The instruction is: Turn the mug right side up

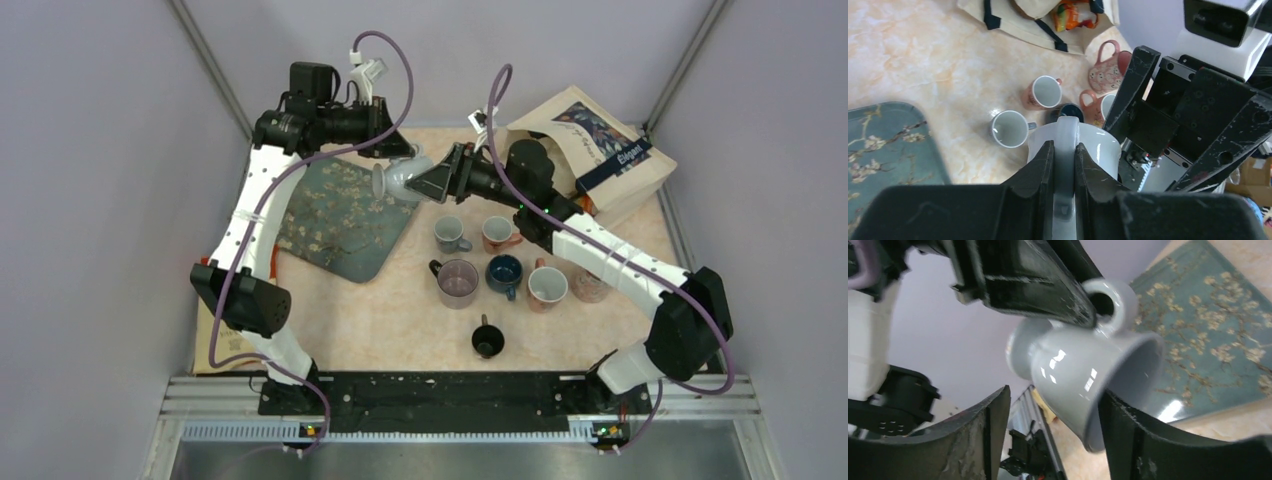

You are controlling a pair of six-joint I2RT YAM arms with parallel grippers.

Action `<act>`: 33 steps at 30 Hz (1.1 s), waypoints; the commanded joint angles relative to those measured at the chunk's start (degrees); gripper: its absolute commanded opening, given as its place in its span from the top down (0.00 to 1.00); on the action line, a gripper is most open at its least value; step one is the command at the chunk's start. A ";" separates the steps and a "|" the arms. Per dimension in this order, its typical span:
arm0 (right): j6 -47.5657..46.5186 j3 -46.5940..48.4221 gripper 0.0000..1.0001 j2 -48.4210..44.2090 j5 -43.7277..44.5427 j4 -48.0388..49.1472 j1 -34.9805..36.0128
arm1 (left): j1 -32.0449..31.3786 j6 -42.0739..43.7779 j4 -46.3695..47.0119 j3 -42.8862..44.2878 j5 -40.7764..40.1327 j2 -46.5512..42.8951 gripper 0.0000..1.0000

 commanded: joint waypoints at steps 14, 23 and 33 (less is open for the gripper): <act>-12.59 10.09 1.00 -4.36 9.87 -18.36 -0.58 | -0.91 7.51 1.96 1.48 -12.54 -5.48 0.01; -26.44 24.84 1.00 -8.48 49.32 -59.13 -0.96 | -0.86 20.13 4.74 -10.45 -40.86 -11.82 0.01; -27.46 21.13 1.00 -17.84 55.74 -70.54 -38.13 | -0.79 23.04 14.57 -34.80 -44.99 -21.01 0.01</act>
